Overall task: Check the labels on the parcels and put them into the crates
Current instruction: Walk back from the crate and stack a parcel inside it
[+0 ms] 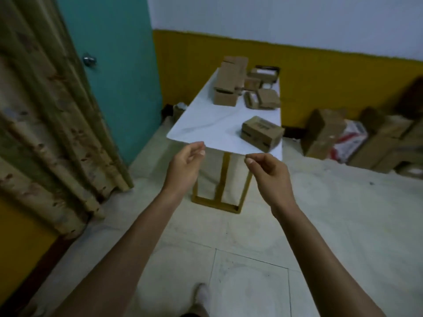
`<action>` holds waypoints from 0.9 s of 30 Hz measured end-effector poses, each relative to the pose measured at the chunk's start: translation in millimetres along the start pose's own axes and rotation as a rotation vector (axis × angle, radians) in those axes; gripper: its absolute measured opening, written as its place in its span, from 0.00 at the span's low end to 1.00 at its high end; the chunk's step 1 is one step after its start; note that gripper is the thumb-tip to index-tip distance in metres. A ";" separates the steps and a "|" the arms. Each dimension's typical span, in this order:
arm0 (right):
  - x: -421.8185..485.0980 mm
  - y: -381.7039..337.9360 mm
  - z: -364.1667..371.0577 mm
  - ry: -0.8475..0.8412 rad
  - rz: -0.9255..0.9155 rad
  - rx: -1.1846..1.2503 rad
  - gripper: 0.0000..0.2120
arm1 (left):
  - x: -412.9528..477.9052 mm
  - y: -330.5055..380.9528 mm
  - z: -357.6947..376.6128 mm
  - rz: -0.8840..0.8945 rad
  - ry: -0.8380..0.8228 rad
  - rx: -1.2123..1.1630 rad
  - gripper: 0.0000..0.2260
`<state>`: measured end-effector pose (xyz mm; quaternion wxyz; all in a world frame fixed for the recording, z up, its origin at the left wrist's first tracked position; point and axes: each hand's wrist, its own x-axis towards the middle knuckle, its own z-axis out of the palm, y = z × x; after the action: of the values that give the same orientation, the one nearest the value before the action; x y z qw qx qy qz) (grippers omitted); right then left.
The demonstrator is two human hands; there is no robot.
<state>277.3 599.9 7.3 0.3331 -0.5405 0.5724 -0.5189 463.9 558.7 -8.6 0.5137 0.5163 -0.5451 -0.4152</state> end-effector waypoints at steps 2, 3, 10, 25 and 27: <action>14.6 16.5 -27.3 0.097 0.014 0.003 0.05 | 17.1 -0.8 37.3 -0.019 -0.088 -0.028 0.13; 23.4 24.6 -39.2 0.136 0.021 0.001 0.06 | 27.9 -1.1 54.9 -0.030 -0.117 -0.048 0.12; 122.5 71.6 -111.5 0.291 0.111 -0.036 0.14 | 128.1 -8.8 176.9 -0.097 -0.215 -0.133 0.13; 310.0 170.3 -250.4 0.394 0.265 0.091 0.05 | 288.8 -28.2 410.7 -0.211 -0.369 -0.111 0.06; 343.8 183.9 -275.1 0.356 0.254 0.114 0.07 | 307.8 -27.2 448.4 -0.207 -0.334 -0.117 0.06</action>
<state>-98.9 310.2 -40.5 0.3193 -0.3442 0.6556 -0.5914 43.0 215.9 -52.1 0.3998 0.4627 -0.5416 -0.5768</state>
